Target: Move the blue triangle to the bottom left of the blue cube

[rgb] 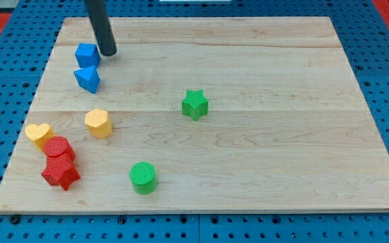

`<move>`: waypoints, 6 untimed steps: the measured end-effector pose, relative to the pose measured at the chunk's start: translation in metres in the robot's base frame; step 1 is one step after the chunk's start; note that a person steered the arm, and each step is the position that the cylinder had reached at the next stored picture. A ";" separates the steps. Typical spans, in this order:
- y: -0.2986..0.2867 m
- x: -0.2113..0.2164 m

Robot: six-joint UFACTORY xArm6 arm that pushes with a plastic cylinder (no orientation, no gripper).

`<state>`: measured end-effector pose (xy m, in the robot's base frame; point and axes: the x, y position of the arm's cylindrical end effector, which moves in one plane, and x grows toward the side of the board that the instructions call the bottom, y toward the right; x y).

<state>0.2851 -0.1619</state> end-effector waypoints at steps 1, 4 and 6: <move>-0.021 0.008; 0.085 0.064; -0.018 0.085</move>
